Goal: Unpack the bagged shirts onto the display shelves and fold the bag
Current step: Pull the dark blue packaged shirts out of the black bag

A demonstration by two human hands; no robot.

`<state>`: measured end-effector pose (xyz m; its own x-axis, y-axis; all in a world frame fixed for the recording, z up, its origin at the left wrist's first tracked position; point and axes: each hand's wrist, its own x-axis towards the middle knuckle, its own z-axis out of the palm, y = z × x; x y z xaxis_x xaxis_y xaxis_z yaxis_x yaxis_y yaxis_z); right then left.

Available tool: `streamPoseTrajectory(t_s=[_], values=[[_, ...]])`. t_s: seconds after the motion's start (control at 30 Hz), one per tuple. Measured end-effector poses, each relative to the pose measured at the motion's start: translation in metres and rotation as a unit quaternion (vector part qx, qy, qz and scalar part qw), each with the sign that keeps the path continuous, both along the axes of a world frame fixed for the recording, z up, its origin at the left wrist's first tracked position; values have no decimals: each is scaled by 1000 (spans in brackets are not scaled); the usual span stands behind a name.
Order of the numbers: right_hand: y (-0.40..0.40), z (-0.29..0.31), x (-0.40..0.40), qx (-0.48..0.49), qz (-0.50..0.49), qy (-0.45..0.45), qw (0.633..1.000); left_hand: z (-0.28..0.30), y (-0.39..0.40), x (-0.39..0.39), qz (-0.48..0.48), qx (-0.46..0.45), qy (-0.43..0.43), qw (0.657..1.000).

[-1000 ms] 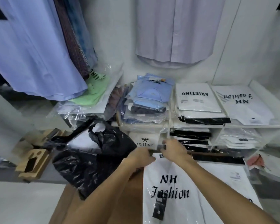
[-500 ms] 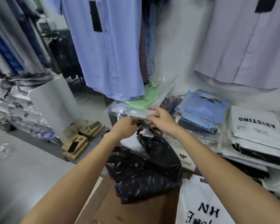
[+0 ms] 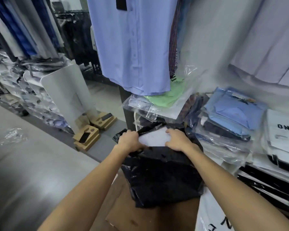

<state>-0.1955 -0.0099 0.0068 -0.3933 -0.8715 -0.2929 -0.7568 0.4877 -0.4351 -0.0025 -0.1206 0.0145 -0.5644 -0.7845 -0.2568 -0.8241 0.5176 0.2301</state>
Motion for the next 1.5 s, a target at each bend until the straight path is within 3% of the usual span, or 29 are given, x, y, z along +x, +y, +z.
streamPoseTrajectory(t_s=[0.1,0.17,0.27,0.47,0.63,0.7,0.97,1.2,1.33,1.43,1.5], values=[[8,5,-8,1,-26,-41,999,12,2,0,-25,17,31,999],[12,10,-12,-54,-48,-110,991,23,3,2,-46,33,57,997],[19,20,-22,-146,-73,-192,968,38,3,6,-84,41,81,992],[43,55,-20,-229,-23,-345,910,91,17,13,-154,40,80,984],[52,94,-13,-333,-41,-408,849,142,37,21,-142,8,227,963],[59,109,-13,-343,-42,-415,842,168,45,22,-145,-21,272,951],[83,146,-23,-384,-53,-399,831,272,63,40,-126,-152,363,911],[101,172,-25,-421,-65,-370,826,293,71,41,-37,-235,410,881],[109,177,-30,-428,-82,-218,874,288,86,29,-16,-255,406,878],[115,174,-38,-428,-176,-133,876,284,104,18,-37,-280,464,839],[123,172,-41,-415,-236,-74,875,280,115,15,-117,-267,506,812]])
